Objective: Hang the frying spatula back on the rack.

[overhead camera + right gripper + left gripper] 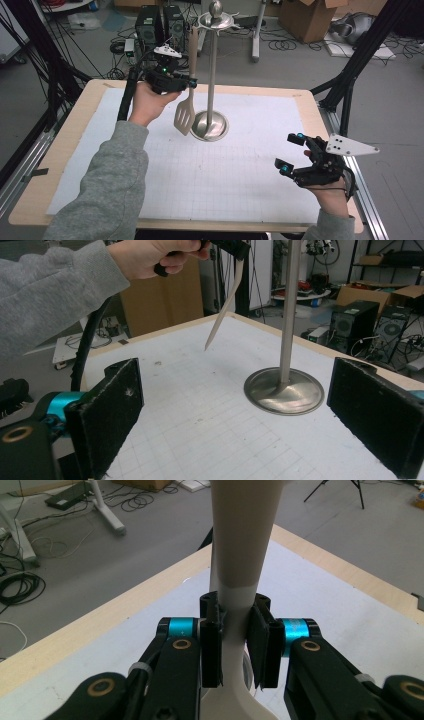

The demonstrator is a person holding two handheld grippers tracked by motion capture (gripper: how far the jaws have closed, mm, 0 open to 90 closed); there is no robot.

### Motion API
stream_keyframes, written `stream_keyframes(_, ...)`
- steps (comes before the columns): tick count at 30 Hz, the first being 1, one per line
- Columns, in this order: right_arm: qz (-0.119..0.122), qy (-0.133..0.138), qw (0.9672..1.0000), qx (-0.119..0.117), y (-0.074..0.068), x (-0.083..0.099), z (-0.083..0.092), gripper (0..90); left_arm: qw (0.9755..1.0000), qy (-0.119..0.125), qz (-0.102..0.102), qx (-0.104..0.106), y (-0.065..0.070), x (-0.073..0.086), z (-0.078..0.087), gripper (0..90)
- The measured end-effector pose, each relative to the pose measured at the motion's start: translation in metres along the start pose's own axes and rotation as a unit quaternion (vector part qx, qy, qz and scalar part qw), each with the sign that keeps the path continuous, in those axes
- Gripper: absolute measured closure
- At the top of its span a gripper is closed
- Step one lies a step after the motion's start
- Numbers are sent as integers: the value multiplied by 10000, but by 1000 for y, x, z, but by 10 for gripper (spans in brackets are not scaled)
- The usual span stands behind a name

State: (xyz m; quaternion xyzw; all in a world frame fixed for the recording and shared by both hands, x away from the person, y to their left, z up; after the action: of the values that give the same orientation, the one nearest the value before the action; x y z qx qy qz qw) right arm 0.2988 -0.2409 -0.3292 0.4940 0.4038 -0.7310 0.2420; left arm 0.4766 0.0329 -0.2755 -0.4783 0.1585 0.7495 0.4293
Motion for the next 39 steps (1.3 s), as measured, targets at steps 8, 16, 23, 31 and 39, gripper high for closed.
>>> stream_keyframes(8, -23, 26, 10000, 23, 0, 0, 2, 69, 9999, 151, -79, -19, 3, 6, 2, 538)
stream_keyframes(16, 21, 12, 10000, 30, 0, 0, 1, 69, 9982, 498, -103, 329, 10, 18, 19, 315)
stream_keyframes(23, 34, -19, 10000, 8, -1, 0, -2, 69, 9964, 679, -86, 510, 15, 35, 39, 171)
stream_keyframes(31, 26, -47, 10000, 13, 0, -1, -5, 68, 9957, 837, -12, 395, 9, 47, 63, 85)
stream_keyframes(39, 47, -111, 9999, 9, 0, 1, -9, 69, 9946, 1036, 15, 106, 6, 61, 85, 79)
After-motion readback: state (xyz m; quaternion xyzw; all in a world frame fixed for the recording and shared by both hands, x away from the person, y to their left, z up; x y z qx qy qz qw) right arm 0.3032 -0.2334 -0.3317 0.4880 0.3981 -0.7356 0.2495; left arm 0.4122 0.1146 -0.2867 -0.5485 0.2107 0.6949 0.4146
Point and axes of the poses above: each handheld gripper's, and its own axes: z roughly backward along the jaws, x roughly out of its underside, y roughly to its right, the point moved 9 cm from there along -z, roughly forward along the jaws, and after that the axes turned 15 degrees about -z, right-handed, at the moved point
